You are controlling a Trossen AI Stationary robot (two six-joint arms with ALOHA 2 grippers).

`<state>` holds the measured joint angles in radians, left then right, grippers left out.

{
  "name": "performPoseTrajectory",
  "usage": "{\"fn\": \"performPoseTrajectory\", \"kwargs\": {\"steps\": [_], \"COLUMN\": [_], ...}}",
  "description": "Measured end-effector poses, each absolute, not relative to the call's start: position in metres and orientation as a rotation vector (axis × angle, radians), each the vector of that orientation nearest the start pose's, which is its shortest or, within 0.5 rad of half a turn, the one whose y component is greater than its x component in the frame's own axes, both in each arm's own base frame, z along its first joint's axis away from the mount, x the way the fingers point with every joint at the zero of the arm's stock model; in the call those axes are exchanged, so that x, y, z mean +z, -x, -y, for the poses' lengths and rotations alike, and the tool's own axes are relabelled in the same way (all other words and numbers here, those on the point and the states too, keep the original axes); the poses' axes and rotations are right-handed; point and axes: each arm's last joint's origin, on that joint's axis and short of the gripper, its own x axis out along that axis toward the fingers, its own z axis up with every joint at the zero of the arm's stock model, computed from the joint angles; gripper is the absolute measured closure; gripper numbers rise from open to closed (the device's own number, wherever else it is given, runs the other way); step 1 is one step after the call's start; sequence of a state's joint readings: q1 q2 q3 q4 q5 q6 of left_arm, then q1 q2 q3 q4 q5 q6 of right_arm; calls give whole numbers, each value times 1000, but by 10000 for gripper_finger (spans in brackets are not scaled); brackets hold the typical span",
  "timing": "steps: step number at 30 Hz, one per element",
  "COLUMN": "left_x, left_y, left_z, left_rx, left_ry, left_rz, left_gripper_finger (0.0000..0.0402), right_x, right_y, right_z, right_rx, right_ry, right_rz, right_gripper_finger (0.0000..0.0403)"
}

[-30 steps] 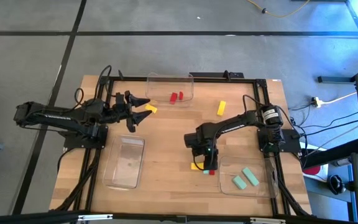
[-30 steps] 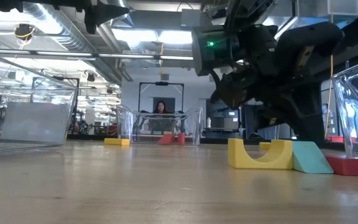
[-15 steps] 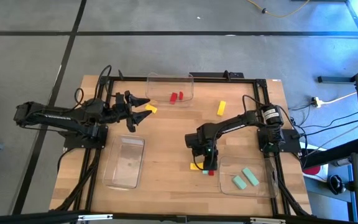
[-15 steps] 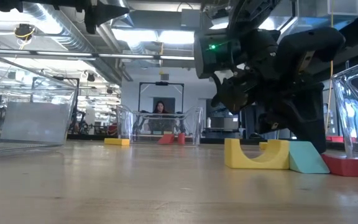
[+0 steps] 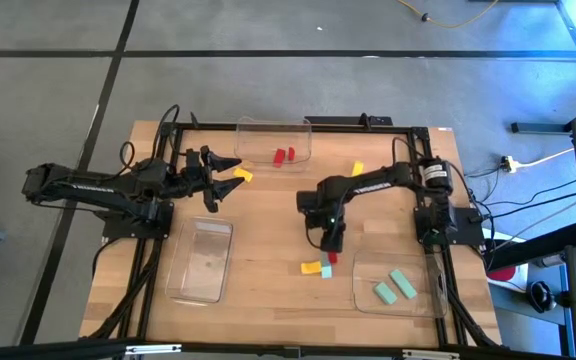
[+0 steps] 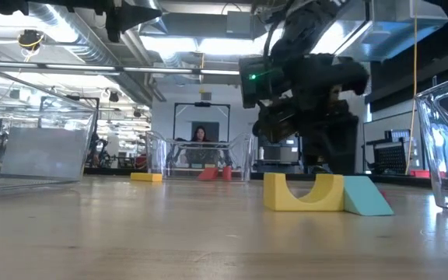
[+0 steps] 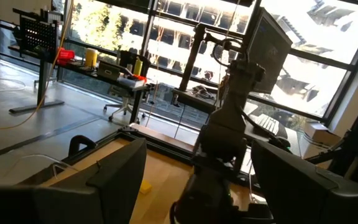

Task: Sort & place blocks by color
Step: Put the red block on the top transparent bin

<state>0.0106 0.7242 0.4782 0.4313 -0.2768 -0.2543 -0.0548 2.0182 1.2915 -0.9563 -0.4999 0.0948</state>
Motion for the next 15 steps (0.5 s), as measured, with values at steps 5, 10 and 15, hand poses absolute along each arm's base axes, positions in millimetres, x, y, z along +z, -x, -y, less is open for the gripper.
{"fn": "performPoseTrajectory", "kwargs": {"steps": [5, 10, 15], "left_x": [295, 295, 295], "left_y": [-168, -168, -168], "left_z": [-10, -10, -10], "left_rx": [262, 262, 262], "left_ry": [276, 277, 276], "left_rz": [220, 220, 220], "left_gripper_finger": [120, 120, 120], "right_x": [132, 133, 135], "right_y": [-350, -358, -372], "right_z": [32, 54, 74], "right_rx": [196, 89, -29], "right_ry": [-586, -673, -771], "right_rz": [-1575, -1459, -1292], "right_gripper_finger": [403, 403, 403]}}
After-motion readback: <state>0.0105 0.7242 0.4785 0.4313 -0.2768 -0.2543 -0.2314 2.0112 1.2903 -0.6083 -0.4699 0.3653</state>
